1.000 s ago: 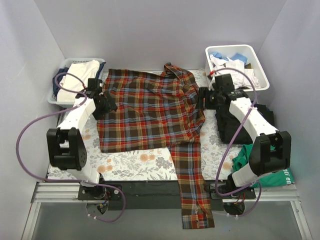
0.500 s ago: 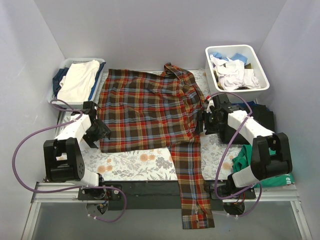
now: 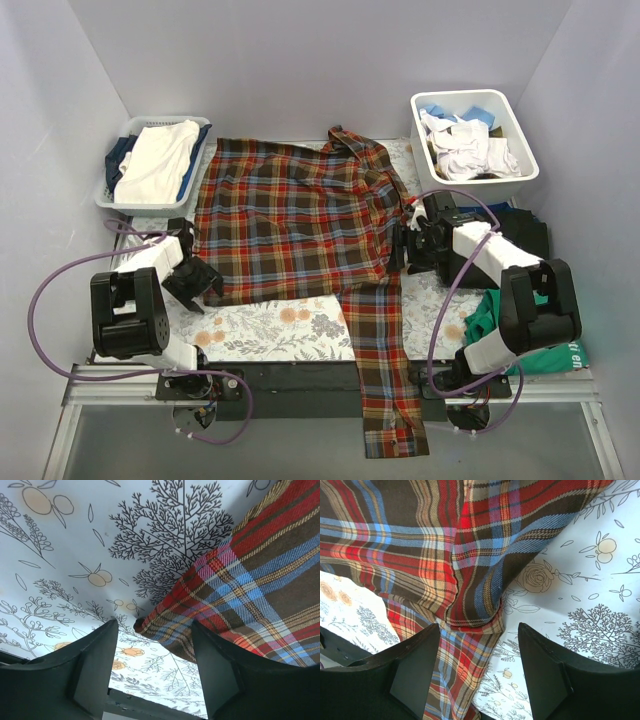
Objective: Fold and stack the long sleeve shirts
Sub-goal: Fold the shirt
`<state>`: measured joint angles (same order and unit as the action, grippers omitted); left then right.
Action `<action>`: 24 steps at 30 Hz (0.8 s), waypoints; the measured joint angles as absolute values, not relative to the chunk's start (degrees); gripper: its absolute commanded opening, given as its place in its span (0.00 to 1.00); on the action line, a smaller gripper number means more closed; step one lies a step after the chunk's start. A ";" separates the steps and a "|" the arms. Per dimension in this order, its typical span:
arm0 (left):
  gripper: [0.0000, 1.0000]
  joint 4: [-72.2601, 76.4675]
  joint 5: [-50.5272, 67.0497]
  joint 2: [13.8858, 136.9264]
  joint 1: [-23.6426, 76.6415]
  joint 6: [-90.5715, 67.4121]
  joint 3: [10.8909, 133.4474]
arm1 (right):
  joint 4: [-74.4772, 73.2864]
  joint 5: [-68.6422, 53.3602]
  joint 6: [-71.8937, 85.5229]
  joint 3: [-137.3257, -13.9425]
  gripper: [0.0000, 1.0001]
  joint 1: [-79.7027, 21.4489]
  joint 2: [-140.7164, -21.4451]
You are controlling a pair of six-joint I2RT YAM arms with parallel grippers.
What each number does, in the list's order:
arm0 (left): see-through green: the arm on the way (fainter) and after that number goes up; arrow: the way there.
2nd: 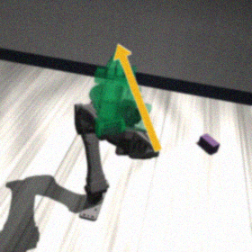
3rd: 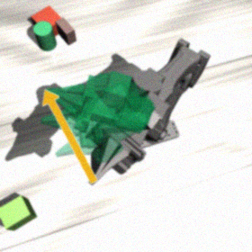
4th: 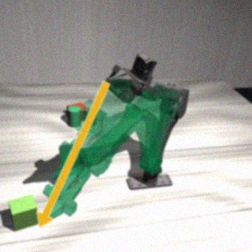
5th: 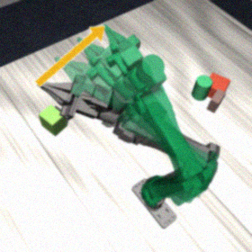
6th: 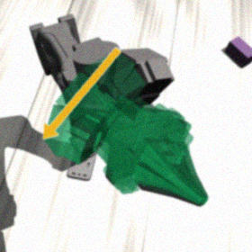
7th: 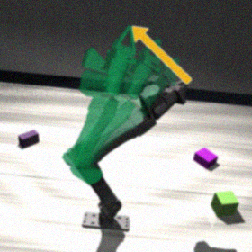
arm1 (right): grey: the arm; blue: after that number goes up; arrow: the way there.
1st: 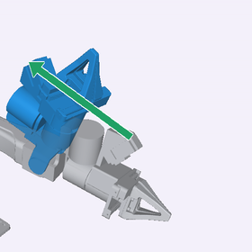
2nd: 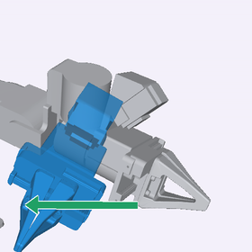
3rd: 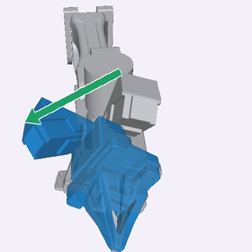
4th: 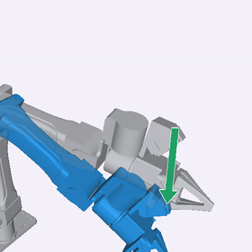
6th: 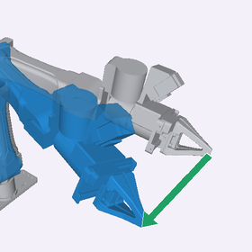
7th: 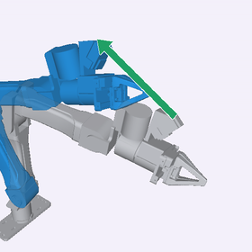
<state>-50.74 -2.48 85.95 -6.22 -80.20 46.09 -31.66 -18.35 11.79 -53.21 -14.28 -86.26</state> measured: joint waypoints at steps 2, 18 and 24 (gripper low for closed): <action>0.57 -50.33 -1.98 86.17 -6.35 -80.58 46.00 | -31.38 -18.50 11.77 -52.90 0.72 -14.28 -86.74; 0.74 -50.61 -5.13 86.41 -6.31 -82.04 47.20 | -29.85 -19.81 11.79 -52.82 0.72 -16.67 -92.92; 0.31 -48.36 -4.60 86.41 -6.26 -83.46 46.74 | -29.91 -19.57 11.77 -52.82 0.56 -17.30 -92.84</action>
